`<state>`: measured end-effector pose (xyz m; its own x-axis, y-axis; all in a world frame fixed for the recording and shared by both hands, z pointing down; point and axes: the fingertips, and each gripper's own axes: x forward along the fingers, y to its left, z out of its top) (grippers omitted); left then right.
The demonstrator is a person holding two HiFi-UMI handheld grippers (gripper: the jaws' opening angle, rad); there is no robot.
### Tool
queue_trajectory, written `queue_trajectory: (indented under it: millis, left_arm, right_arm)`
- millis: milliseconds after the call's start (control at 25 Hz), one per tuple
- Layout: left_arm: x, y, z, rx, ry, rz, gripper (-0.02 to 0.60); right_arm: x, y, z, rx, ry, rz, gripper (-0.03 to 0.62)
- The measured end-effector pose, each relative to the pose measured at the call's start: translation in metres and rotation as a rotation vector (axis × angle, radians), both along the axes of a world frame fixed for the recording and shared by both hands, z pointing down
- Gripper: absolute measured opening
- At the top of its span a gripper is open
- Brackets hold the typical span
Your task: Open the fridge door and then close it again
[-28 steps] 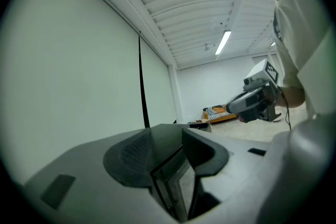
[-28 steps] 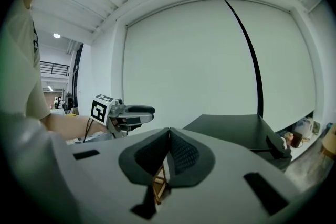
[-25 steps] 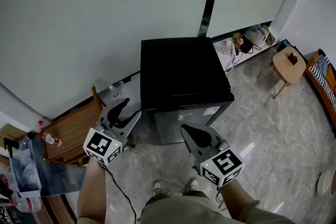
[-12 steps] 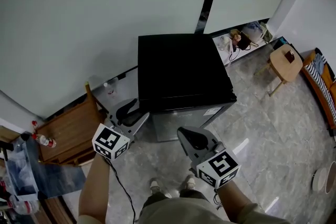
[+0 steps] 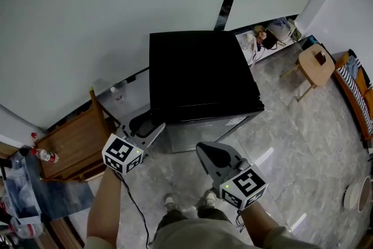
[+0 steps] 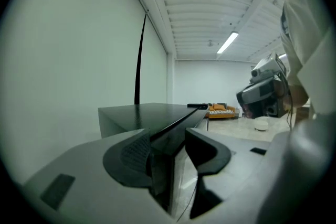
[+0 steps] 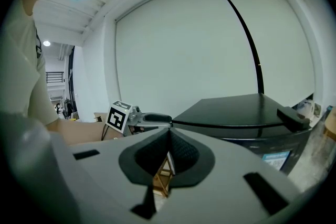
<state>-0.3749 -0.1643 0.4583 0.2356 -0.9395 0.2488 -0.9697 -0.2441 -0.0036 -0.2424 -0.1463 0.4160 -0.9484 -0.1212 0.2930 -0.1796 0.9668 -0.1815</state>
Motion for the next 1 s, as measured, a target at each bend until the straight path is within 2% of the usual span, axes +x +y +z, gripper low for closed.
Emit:
queue_trajectory:
  millis: [240, 480, 1000]
  left_arm:
    - [0.001, 0.001, 0.004, 0.013, 0.026, 0.048, 0.206]
    - [0.004, -0.003, 0.006, 0.021, 0.003, 0.029, 0.225]
    - [0.003, -0.003, 0.006, 0.015, 0.059, 0.022, 0.219]
  right_arm:
    - [0.000, -0.001, 0.010, -0.011, 0.014, -0.003, -0.003]
    - [-0.001, 0.001, 0.013, -0.019, 0.018, -0.002, -0.003]
    - [0.008, 0.008, 0.027, -0.048, 0.038, -0.012, -0.003]
